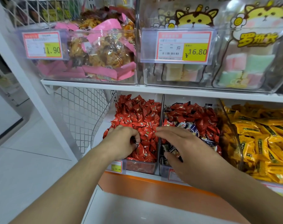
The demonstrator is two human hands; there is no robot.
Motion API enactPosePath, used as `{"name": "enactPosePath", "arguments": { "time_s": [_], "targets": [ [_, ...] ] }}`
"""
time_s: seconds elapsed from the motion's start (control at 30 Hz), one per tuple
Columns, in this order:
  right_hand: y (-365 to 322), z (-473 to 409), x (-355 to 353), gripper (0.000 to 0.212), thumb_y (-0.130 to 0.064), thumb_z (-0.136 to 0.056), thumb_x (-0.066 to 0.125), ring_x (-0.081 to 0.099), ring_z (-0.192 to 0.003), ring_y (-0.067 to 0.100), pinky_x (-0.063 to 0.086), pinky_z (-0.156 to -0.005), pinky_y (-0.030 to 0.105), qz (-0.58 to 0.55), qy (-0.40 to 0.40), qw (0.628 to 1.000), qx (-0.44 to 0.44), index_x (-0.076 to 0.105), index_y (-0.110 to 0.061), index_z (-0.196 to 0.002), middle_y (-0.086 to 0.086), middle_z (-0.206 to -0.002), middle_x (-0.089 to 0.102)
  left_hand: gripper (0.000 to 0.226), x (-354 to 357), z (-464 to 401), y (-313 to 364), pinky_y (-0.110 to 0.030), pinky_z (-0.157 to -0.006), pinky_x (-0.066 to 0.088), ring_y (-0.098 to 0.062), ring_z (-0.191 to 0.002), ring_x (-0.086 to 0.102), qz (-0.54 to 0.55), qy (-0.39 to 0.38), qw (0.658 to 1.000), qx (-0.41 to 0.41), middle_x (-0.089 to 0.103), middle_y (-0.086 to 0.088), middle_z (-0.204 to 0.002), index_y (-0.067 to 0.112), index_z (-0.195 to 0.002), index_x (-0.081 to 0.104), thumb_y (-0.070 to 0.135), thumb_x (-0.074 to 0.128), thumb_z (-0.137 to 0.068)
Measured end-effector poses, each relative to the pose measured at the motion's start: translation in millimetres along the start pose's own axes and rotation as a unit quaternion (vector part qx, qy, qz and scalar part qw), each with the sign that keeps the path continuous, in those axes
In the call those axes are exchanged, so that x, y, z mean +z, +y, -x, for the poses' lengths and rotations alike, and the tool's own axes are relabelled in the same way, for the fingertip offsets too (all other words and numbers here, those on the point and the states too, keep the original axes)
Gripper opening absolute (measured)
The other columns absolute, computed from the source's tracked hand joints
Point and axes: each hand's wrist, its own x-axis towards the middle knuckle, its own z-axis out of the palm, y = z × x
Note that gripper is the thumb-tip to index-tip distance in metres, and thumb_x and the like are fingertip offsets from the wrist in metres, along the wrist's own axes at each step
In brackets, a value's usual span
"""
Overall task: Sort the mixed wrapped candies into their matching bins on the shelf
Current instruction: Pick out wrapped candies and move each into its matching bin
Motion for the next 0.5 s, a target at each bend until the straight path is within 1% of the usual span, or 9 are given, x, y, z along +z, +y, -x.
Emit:
{"name": "enactPosePath", "arguments": {
  "time_s": [0.07, 0.17, 0.27, 0.3, 0.37, 0.4, 0.43, 0.5],
  "targets": [
    [-1, 0, -1, 0.06, -0.027, -0.104, 0.054, 0.011, -0.149, -0.008, -0.001, -0.109, 0.001, -0.001, -0.002, 1.0, 0.0, 0.031, -0.042, -0.157, -0.031, -0.161, 0.022, 0.011, -1, 2, 1, -0.036, -0.103, 0.034, -0.015, -0.113, 0.047, -0.002, 0.009, 1.0, 0.005, 0.062, 0.014, -0.101, 0.04, -0.098, 0.068, 0.031, 0.071, -0.092],
    [0, 0, -1, 0.06, -0.027, -0.104, 0.054, 0.01, -0.149, -0.008, -0.002, -0.109, 0.001, 0.002, -0.002, 1.0, -0.001, 0.031, -0.042, -0.157, -0.031, -0.162, 0.021, 0.012, -2, 3, 4, -0.031, -0.104, 0.03, -0.01, -0.106, 0.047, 0.006, 0.02, 1.0, 0.023, 0.056, 0.022, -0.091, 0.037, -0.1, 0.068, 0.028, 0.07, -0.093],
    [0, 0, 0, 0.061, -0.028, -0.104, 0.053, 0.011, -0.149, -0.008, -0.002, -0.109, 0.002, 0.006, 0.001, 1.0, -0.003, 0.03, -0.042, -0.158, -0.031, -0.162, 0.021, 0.019, -4, 4, 6, -0.027, -0.103, 0.024, -0.004, -0.102, 0.042, -0.004, 0.016, 0.999, 0.038, 0.059, 0.027, -0.089, 0.042, -0.11, 0.07, 0.028, 0.069, -0.096],
    [0, 0, 0, 0.061, -0.028, -0.104, 0.053, 0.011, -0.149, -0.008, -0.002, -0.109, 0.002, 0.005, 0.001, 1.0, -0.003, 0.029, -0.042, -0.158, -0.031, -0.162, 0.021, 0.019, -5, 4, 7, -0.027, -0.103, 0.024, -0.005, -0.101, 0.04, -0.012, 0.017, 0.999, 0.041, 0.057, 0.028, -0.088, 0.043, -0.111, 0.071, 0.031, 0.069, -0.097],
    [0, 0, 0, 0.06, -0.028, -0.104, 0.053, 0.01, -0.149, -0.008, -0.002, -0.109, 0.002, 0.004, 0.004, 1.0, -0.003, 0.029, -0.042, -0.158, -0.031, -0.162, 0.021, 0.012, -6, 6, 8, -0.028, -0.102, 0.027, -0.006, -0.097, 0.039, -0.015, 0.03, 0.999, 0.038, 0.049, 0.029, -0.084, 0.04, -0.105, 0.073, 0.033, 0.071, -0.096],
    [1, 0, 0, 0.06, -0.028, -0.104, 0.053, 0.011, -0.149, -0.008, -0.002, -0.109, 0.002, 0.003, 0.006, 1.0, -0.004, 0.03, -0.042, -0.158, -0.03, -0.162, 0.021, 0.008, -7, 6, 8, -0.028, -0.101, 0.031, -0.006, -0.095, 0.042, 0.001, 0.042, 0.999, 0.029, 0.05, 0.028, -0.082, 0.038, -0.1, 0.074, 0.033, 0.073, -0.094],
    [1, 0, 1, 0.06, -0.028, -0.104, 0.053, 0.011, -0.149, -0.008, -0.002, -0.109, 0.002, 0.002, 0.008, 1.0, -0.005, 0.03, -0.042, -0.158, -0.03, -0.162, 0.021, 0.006, -8, 8, 8, -0.028, -0.098, 0.037, -0.004, -0.093, 0.048, 0.034, 0.059, 0.997, 0.02, 0.056, 0.027, -0.081, 0.037, -0.096, 0.075, 0.031, 0.076, -0.093],
    [1, 0, 1, 0.06, -0.027, -0.104, 0.054, 0.012, -0.149, -0.008, -0.001, -0.108, 0.001, -0.006, 0.014, 1.0, -0.007, 0.031, -0.041, -0.158, -0.03, -0.162, 0.023, 0.01, -13, 11, 5, -0.02, -0.085, 0.044, 0.001, -0.089, 0.059, 0.123, 0.096, 0.988, -0.003, 0.067, 0.022, -0.084, 0.037, -0.09, 0.074, 0.027, 0.078, -0.091]
  ]
}}
